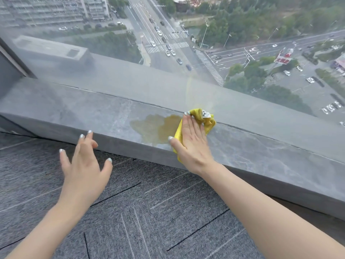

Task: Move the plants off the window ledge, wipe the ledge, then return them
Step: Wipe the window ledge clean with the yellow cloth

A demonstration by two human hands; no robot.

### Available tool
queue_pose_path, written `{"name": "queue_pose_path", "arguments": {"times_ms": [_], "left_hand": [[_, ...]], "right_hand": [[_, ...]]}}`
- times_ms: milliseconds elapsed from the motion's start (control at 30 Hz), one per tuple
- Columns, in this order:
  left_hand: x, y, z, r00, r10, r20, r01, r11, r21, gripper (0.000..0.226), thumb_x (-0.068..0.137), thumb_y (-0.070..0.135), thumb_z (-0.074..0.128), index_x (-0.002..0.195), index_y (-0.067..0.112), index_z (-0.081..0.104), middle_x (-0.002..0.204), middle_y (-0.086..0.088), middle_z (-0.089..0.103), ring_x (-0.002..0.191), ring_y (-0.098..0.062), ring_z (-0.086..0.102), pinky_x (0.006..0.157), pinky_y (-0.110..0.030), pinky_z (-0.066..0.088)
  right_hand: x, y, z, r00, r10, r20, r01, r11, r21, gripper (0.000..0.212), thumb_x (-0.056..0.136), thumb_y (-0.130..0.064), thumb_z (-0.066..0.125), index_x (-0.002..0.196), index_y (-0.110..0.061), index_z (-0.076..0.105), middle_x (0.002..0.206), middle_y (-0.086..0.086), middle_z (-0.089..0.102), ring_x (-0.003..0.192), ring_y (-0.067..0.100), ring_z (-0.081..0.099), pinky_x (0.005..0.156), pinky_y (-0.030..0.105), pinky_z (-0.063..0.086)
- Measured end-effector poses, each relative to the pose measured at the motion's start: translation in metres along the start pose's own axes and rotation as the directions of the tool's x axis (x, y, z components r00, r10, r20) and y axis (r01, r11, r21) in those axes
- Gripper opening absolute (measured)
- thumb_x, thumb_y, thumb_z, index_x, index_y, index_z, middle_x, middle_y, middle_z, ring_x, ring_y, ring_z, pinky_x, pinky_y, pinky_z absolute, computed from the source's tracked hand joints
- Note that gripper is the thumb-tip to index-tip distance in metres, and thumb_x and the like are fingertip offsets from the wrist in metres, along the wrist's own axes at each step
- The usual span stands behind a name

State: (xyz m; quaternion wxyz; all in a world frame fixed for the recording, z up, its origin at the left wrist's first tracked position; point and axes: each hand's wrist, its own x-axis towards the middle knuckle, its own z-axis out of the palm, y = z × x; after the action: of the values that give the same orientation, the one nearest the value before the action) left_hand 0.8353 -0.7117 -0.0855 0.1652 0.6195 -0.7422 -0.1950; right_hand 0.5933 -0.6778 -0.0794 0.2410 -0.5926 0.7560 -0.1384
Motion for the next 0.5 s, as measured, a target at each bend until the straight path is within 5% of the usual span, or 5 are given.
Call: {"name": "queue_pose_path", "arguments": {"times_ms": [100, 333, 433, 500], "left_hand": [[0.008, 0.007, -0.003, 0.996, 0.067, -0.059, -0.067, 0.998, 0.0, 0.04, 0.081, 0.007, 0.058, 0.114, 0.005, 0.034, 0.147, -0.011, 0.03, 0.143, -0.023, 0.016, 0.112, -0.047, -0.009], [0.021, 0.006, 0.003, 0.995, 0.088, 0.053, -0.096, 0.979, 0.182, 0.039, 0.08, 0.005, 0.052, 0.116, 0.004, 0.036, 0.149, -0.014, 0.032, 0.141, -0.023, 0.023, 0.112, -0.055, -0.004], [0.021, 0.004, 0.003, 0.995, 0.094, 0.042, -0.1, 0.976, 0.195, 0.037, 0.076, 0.001, 0.052, 0.111, 0.002, 0.04, 0.146, -0.017, 0.037, 0.139, -0.025, 0.028, 0.112, -0.057, 0.001], [0.022, 0.006, 0.004, 0.995, 0.096, 0.036, -0.101, 0.977, 0.187, 0.038, 0.074, -0.002, 0.052, 0.11, 0.001, 0.042, 0.144, -0.019, 0.04, 0.138, -0.027, 0.031, 0.111, -0.058, 0.005]], "right_hand": [[-0.004, -0.002, -0.004, 0.998, 0.051, -0.03, -0.047, 0.991, 0.124, 0.093, 0.076, -0.073, 0.012, 0.149, -0.02, -0.008, 0.159, -0.007, -0.014, 0.139, -0.003, -0.019, 0.116, 0.026, -0.015], [-0.017, -0.006, 0.008, 0.987, 0.048, -0.151, -0.078, 0.977, -0.201, 0.086, 0.081, -0.061, 0.009, 0.15, -0.01, 0.0, 0.16, 0.006, -0.006, 0.148, 0.017, -0.006, 0.115, 0.026, -0.009], [-0.012, -0.003, -0.001, 0.968, 0.098, -0.23, -0.077, 0.992, 0.102, 0.083, 0.077, -0.054, 0.006, 0.144, -0.013, 0.033, 0.15, 0.007, 0.036, 0.139, 0.019, 0.03, 0.115, 0.028, 0.017], [-0.008, -0.007, -0.002, 0.943, 0.22, -0.251, -0.1, 0.904, 0.415, 0.062, 0.078, -0.054, 0.014, 0.113, -0.021, 0.052, 0.104, 0.003, 0.054, 0.101, 0.021, 0.05, 0.092, 0.036, 0.039]]}}
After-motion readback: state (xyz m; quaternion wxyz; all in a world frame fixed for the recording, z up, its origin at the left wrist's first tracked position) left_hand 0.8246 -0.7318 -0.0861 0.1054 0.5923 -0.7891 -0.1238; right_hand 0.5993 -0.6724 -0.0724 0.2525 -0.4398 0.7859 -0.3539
